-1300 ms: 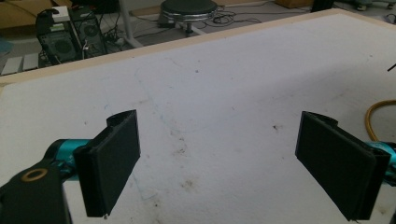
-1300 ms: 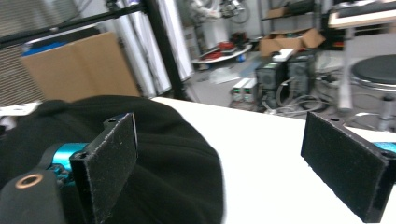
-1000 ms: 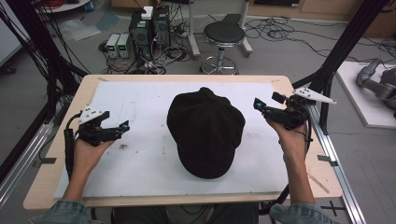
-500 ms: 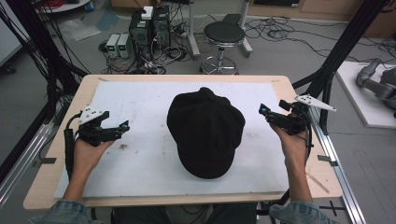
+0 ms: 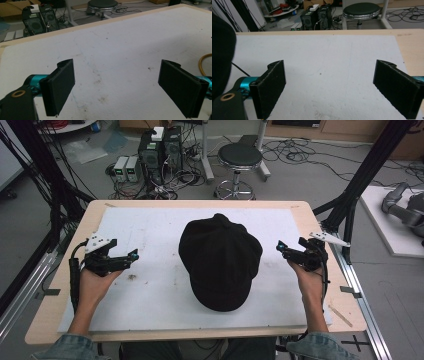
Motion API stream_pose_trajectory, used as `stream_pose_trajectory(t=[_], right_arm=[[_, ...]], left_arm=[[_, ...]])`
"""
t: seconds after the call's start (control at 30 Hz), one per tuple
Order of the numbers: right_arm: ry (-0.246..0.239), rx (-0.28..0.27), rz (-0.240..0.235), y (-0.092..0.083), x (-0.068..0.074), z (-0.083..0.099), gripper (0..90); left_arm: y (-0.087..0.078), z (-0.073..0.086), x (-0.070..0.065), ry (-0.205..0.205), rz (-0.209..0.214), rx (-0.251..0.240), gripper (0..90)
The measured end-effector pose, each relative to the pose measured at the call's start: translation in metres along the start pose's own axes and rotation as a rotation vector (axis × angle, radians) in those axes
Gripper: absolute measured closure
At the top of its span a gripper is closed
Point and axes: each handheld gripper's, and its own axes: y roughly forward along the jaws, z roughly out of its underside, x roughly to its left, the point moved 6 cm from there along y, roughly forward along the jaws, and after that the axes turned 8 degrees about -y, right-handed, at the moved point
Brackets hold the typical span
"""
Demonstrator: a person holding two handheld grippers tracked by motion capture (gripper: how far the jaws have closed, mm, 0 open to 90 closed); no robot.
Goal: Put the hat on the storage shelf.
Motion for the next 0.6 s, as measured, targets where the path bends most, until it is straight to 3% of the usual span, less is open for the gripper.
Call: stream_pose_trajectory(t=[0.23, 0.6], right_arm=[[0.012, 0.06, 0.028, 0.011, -0.007, 0.024, 10.9], [0.002, 0.061, 0.021, 0.011, -0.005, 0.025, 10.9]], left_arm=[[0.002, 0.0, 0.0, 0.003, -0.003, 0.001, 14.3], [0.002, 0.0, 0.0, 0.0, -0.001, -0.001, 14.4]])
